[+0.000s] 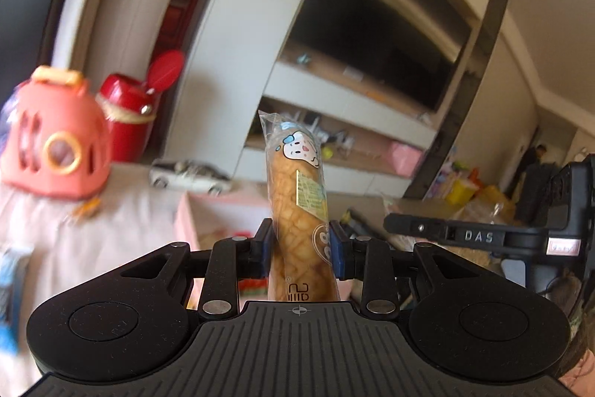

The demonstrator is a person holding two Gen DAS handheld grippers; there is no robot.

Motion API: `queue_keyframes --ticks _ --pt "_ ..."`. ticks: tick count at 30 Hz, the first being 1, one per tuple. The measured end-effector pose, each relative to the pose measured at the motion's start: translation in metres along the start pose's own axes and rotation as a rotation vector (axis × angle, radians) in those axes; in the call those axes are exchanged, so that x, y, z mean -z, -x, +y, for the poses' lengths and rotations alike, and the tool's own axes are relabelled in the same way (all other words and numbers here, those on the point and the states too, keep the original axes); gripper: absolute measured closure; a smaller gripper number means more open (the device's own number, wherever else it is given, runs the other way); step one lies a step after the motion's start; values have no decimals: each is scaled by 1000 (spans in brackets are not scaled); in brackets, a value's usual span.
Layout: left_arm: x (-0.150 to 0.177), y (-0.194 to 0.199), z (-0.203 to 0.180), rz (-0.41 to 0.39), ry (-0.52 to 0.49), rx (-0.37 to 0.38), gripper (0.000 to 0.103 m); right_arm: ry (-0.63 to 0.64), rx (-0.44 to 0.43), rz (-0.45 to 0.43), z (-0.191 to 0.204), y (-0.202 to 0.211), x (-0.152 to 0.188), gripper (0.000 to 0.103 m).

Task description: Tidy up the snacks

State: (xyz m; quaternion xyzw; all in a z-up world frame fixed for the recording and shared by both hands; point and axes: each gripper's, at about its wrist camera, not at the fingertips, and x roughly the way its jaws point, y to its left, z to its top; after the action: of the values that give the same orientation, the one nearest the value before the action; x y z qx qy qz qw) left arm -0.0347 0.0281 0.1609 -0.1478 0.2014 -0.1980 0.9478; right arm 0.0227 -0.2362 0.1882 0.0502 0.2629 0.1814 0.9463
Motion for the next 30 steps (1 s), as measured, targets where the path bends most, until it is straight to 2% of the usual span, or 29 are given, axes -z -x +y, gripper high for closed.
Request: queue_keyframes --ticks 3,7,10,15,17,19,22,24,27,29,30 --pt "-10 -25 4 -29 4 4 68 27 52 -35 -5 -9 -27 68" --pt "-14 -67 14 6 21 17 68 93 117 -50 -7 -28 -50 68" --pt "-14 -101 29 23 81 14 68 146 164 -56 -3 -44 -62 68" --pt "-3 -156 49 75 230 42 68 182 198 -77 -2 -64 -69 68" --pt "9 -186 51 142 200 30 68 174 195 -77 -5 -72 -70 68" --pt "19 -205 53 191 186 -19 68 163 196 -45 -5 -85 -71 68" --pt "21 -196 68 150 241 -2 68 193 211 3 2 -104 -69 68" --pt "14 -180 78 151 269 5 68 210 207 28 7 -116 -65 68" --pt "6 -149 87 180 268 -66 68 164 169 89 6 -138 -61 67" --pt "4 -128 97 176 264 -134 68 126 109 141 3 -158 -56 67" --pt "3 -117 102 171 257 -158 68 105 96 164 1 -165 -53 62"
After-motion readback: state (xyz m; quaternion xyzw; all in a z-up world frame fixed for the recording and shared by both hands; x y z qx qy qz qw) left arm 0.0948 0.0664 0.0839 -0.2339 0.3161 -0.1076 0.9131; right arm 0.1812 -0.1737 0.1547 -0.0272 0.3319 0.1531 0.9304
